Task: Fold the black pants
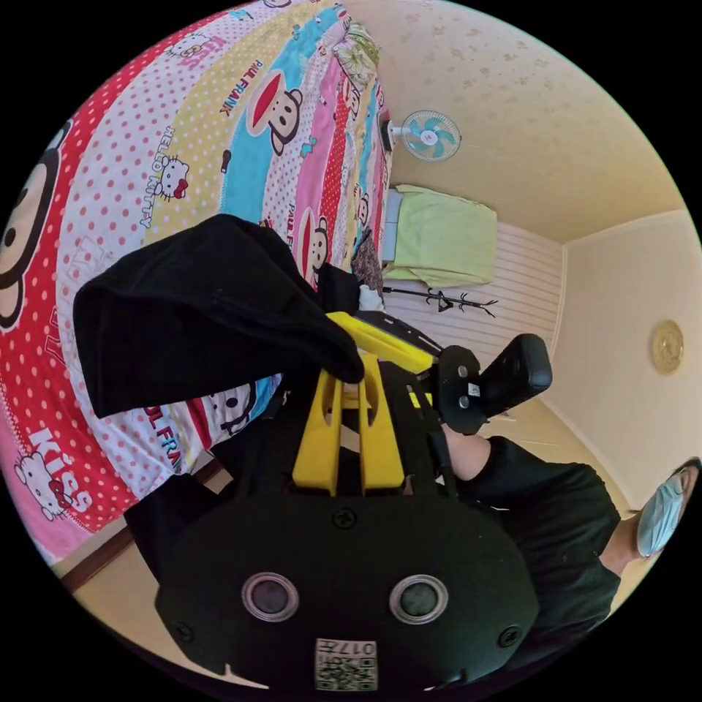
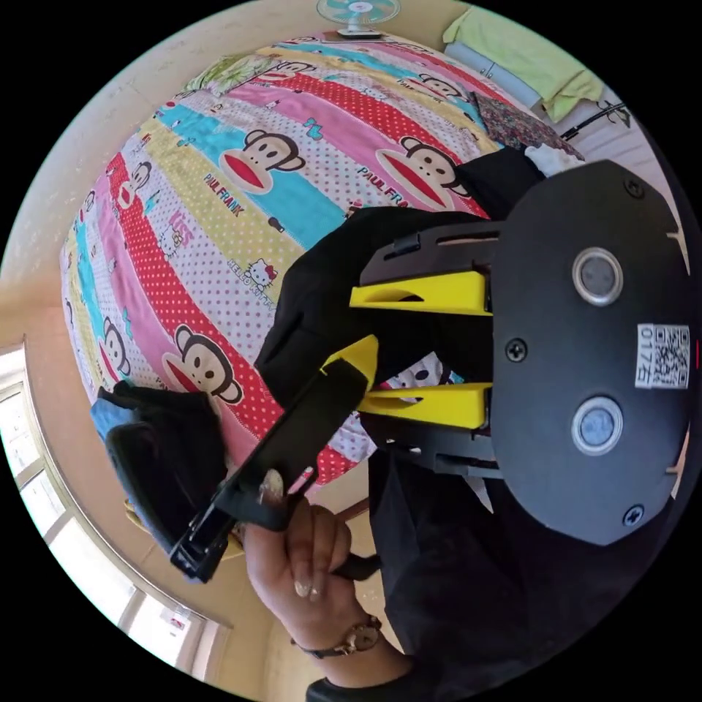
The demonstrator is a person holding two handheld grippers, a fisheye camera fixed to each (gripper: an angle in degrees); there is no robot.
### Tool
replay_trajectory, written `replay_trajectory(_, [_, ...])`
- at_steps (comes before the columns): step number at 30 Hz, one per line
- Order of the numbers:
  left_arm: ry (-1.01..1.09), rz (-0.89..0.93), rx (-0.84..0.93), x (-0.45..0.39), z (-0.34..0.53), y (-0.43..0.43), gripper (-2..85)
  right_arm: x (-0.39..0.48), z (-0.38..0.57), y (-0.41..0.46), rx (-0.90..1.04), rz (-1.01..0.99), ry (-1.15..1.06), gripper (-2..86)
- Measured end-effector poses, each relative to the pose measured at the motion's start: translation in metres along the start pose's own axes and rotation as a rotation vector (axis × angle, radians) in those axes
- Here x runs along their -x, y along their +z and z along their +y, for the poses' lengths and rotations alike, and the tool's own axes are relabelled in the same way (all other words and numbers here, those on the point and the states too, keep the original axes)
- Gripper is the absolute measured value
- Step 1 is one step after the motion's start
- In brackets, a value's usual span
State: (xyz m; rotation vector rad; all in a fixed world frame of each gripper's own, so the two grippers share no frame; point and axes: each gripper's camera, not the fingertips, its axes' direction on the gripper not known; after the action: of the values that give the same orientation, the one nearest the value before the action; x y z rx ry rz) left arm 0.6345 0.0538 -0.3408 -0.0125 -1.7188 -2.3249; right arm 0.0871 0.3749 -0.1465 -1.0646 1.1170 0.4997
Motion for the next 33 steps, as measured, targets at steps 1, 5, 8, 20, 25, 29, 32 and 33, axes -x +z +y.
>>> replay_trajectory(1, [0.015, -0.008, -0.006, -0.001, -0.002, 0.003, 3.6, -0.001, -0.006, 0.014, 0.052, 0.078, 0.034, 12.0])
replay_trajectory(5, [0.021, 0.079, -0.185, 0.007, 0.009, -0.009, 2.0, -0.012, 0.009, 0.011, -0.047, 0.091, 0.163, 5.2])
replay_trajectory(8, [-0.099, 0.022, -0.502, 0.039, 0.056, -0.034, 5.2, -0.039, 0.030, 0.004, -0.100, -0.034, 0.306, 4.9])
replay_trajectory(20, [-0.607, -0.263, -0.384, 0.145, 0.048, 0.042, 14.4, -0.023, 0.089, -0.014, -0.155, -0.159, 0.419, 5.2])
replay_trajectory(25, [-0.550, -0.428, -0.260, 0.104, -0.002, 0.071, 16.5, 0.000, 0.133, -0.058, -0.237, -0.150, 0.436, 5.1])
replay_trajectory(29, [-0.341, -0.540, -0.234, 0.054, -0.019, 0.088, 12.6, 0.026, 0.178, -0.119, -0.314, -0.096, 0.402, 5.0])
replay_trajectory(32, [-0.127, -0.647, -0.204, 0.015, -0.028, 0.103, 13.6, 0.048, 0.213, -0.166, -0.380, -0.077, 0.387, 5.0])
replay_trajectory(33, [-0.012, -0.648, -0.229, -0.007, -0.027, 0.104, 12.1, 0.053, 0.220, -0.176, -0.393, -0.068, 0.379, 5.0])
